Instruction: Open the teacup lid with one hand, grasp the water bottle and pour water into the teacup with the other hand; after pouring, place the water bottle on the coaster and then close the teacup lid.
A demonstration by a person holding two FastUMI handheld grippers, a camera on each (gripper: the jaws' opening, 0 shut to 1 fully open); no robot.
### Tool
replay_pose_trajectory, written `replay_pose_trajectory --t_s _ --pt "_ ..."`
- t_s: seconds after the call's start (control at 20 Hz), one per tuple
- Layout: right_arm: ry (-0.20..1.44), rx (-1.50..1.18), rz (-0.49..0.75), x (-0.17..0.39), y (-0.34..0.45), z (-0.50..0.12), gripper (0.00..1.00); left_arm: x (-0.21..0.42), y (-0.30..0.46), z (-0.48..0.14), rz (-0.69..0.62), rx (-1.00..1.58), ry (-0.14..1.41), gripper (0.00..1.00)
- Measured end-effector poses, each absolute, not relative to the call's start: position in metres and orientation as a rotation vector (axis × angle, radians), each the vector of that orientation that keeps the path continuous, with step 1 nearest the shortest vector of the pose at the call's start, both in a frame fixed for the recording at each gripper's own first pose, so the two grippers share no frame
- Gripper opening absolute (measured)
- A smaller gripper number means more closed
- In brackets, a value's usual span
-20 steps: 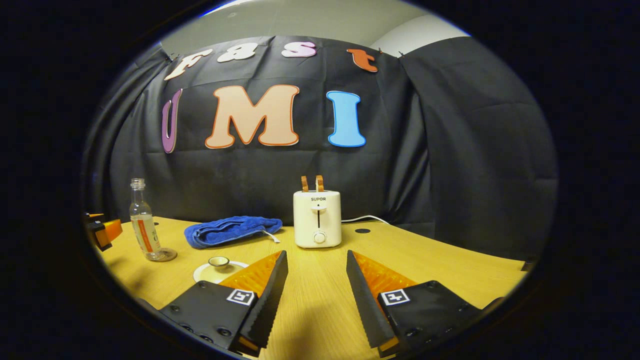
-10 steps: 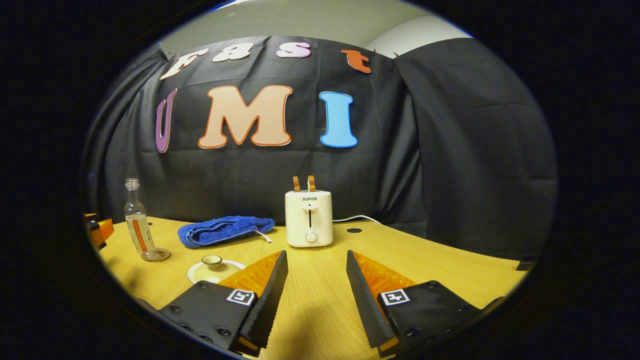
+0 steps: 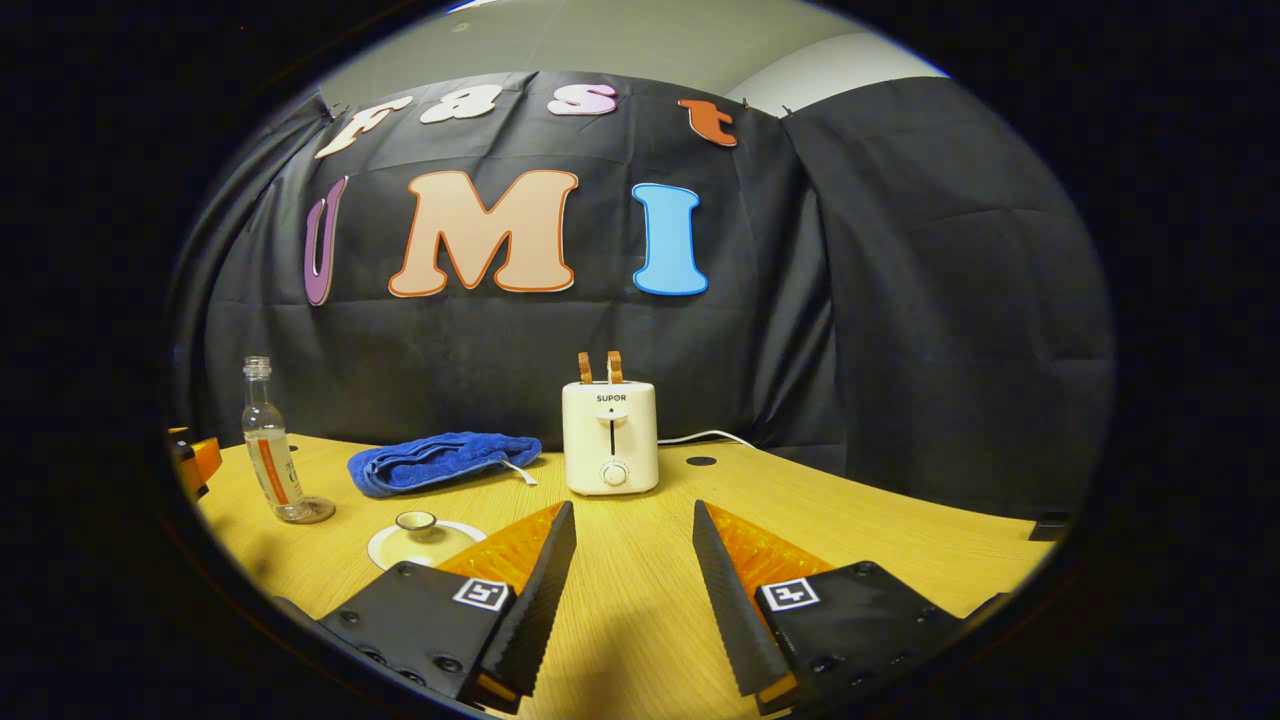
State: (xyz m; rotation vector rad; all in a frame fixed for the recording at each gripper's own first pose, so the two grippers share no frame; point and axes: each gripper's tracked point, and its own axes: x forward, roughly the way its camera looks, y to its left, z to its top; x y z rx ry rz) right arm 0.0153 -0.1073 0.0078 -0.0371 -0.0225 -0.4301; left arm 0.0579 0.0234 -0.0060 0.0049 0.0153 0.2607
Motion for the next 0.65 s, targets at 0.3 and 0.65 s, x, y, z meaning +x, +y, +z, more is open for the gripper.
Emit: replay_pose_trajectory --t_s 0.3,0.65 --pt "-0.023 -0.037 -0.430 0.0153 -0.1073 0.0079 0.76 0.0587 0.0232 -0.0067 0.261 0.004 0.015 0.97" --pt "-0.023 -0.037 -0.430 0.0154 -0.1073 0.0078 0.79 0.0590 0.0231 -0.0079 0.259 0.002 0.015 0.98"
